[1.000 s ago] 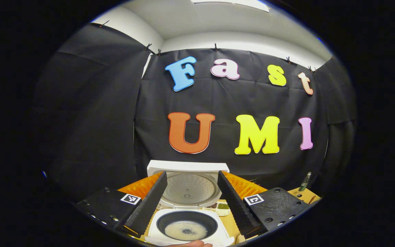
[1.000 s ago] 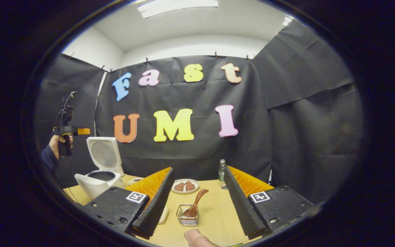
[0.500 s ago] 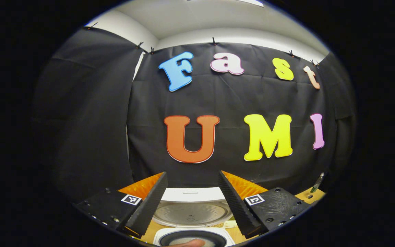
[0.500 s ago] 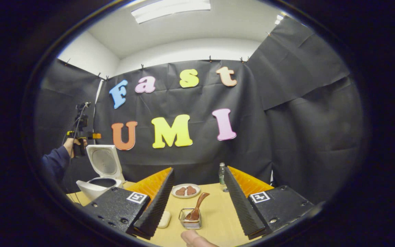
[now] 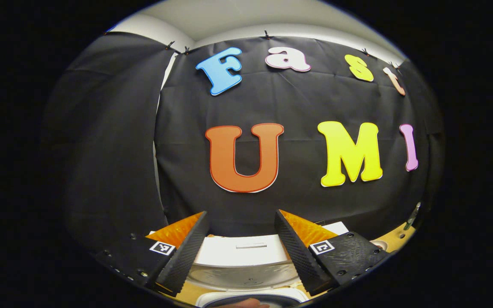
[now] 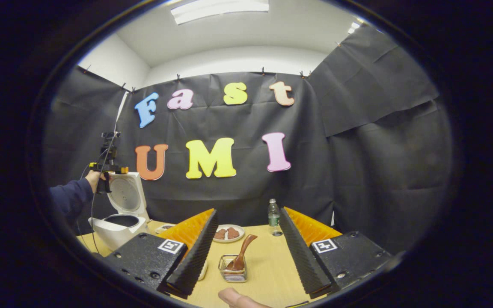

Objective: Close the left gripper, press the button to open the rice cooker; take a wooden spoon from the chopstick holder with the right hand, scoop a spoonful of rice and pour it into the rice cooker, then put the wooden spoon back into the chopstick holder.

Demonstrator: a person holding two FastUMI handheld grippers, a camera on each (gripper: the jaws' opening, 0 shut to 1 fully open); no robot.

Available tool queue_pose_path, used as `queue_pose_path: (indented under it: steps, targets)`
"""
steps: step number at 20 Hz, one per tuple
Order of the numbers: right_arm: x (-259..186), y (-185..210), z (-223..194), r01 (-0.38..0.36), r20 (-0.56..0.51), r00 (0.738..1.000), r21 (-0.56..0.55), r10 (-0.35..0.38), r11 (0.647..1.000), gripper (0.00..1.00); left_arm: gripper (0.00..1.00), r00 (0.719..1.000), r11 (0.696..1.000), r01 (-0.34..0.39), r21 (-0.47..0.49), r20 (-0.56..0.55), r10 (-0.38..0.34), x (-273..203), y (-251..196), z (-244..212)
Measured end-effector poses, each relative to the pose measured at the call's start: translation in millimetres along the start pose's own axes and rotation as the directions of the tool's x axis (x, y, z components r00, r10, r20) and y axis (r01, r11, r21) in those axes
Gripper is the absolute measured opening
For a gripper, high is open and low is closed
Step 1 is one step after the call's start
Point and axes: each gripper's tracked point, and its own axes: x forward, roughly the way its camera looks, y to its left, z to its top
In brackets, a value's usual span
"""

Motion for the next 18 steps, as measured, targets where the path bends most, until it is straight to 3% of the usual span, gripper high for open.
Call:
queue_pose_path:
  steps: [11, 18]
  targets:
    - [-41, 28, 0, -0.092, -0.019, 0.995, 0.048, 0.093, 0.995, 0.94, 1.0, 0.995, 1.0, 0.02, 0.016, -0.096, -0.018, -71, -6, -19]
    - [-75, 43, -6, -0.131, -0.041, 0.99, 0.034, 0.133, 0.991, 0.94, 0.99, 0.975, 1.0, 0.011, 0.022, -0.222, -0.006, -114, -8, -66]
